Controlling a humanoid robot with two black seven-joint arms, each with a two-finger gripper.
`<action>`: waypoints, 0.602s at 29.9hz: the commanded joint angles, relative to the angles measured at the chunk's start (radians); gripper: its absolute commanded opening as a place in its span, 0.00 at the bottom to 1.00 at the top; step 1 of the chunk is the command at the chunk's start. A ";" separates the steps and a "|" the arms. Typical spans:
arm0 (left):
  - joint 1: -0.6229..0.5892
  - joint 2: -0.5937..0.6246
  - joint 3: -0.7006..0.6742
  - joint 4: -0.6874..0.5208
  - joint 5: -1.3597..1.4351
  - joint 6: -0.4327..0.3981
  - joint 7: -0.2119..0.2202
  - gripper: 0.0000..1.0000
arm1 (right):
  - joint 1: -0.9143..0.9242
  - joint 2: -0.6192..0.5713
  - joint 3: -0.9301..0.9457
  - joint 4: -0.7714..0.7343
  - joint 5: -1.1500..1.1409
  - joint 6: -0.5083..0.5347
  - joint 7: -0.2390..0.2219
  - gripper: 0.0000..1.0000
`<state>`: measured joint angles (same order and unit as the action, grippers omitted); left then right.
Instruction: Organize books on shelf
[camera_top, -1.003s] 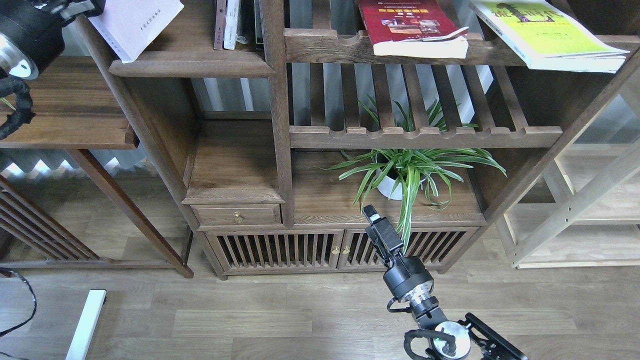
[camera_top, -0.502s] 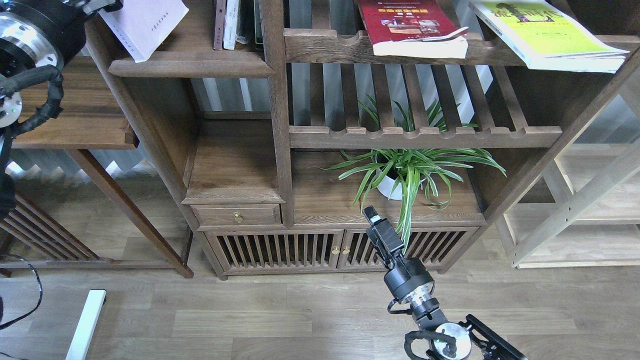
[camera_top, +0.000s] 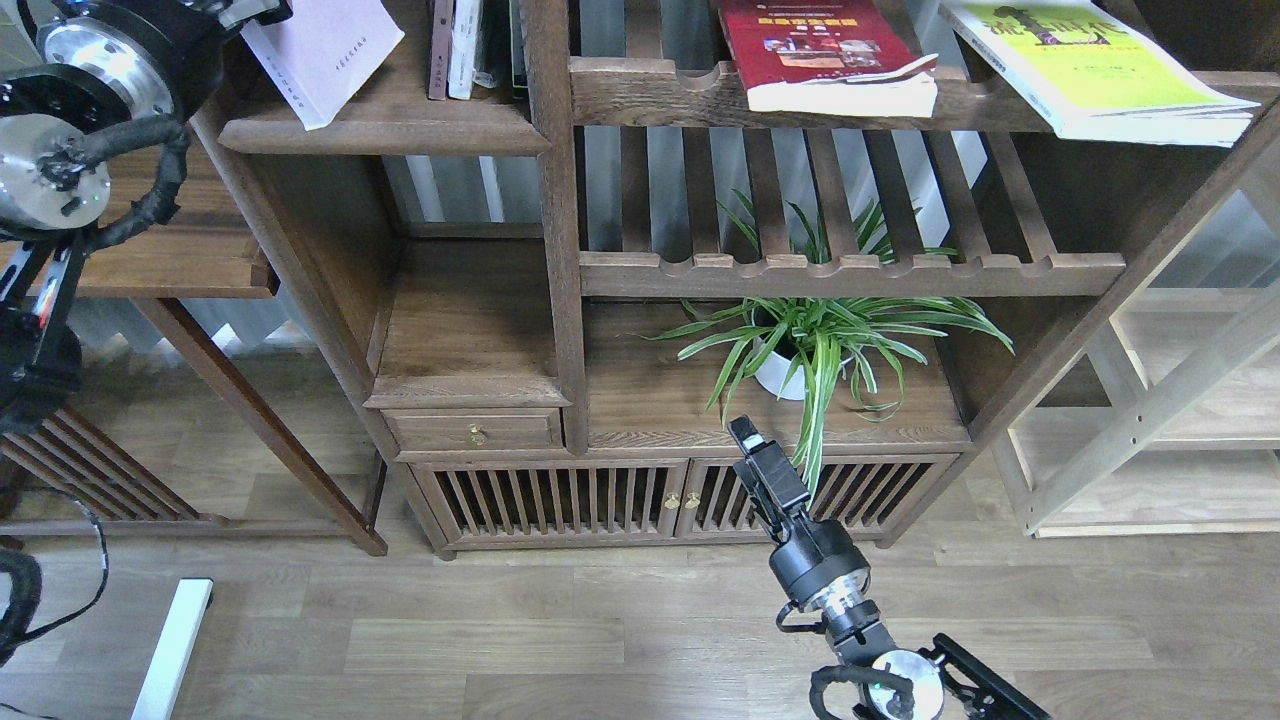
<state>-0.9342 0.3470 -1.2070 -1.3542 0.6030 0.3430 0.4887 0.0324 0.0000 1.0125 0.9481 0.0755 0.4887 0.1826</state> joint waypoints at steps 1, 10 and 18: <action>-0.046 -0.025 0.024 0.041 0.000 0.011 0.000 0.05 | 0.000 0.000 0.000 0.000 0.000 0.000 0.000 0.99; -0.081 -0.037 0.058 0.109 0.000 0.013 0.000 0.05 | -0.017 0.000 0.017 0.000 0.004 0.000 -0.002 0.99; -0.092 -0.036 0.058 0.130 0.000 0.013 -0.055 0.04 | -0.034 0.000 0.020 0.000 0.004 0.000 -0.002 0.99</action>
<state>-1.0201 0.3100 -1.1481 -1.2302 0.6029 0.3565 0.4530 0.0023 0.0000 1.0323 0.9481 0.0798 0.4887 0.1810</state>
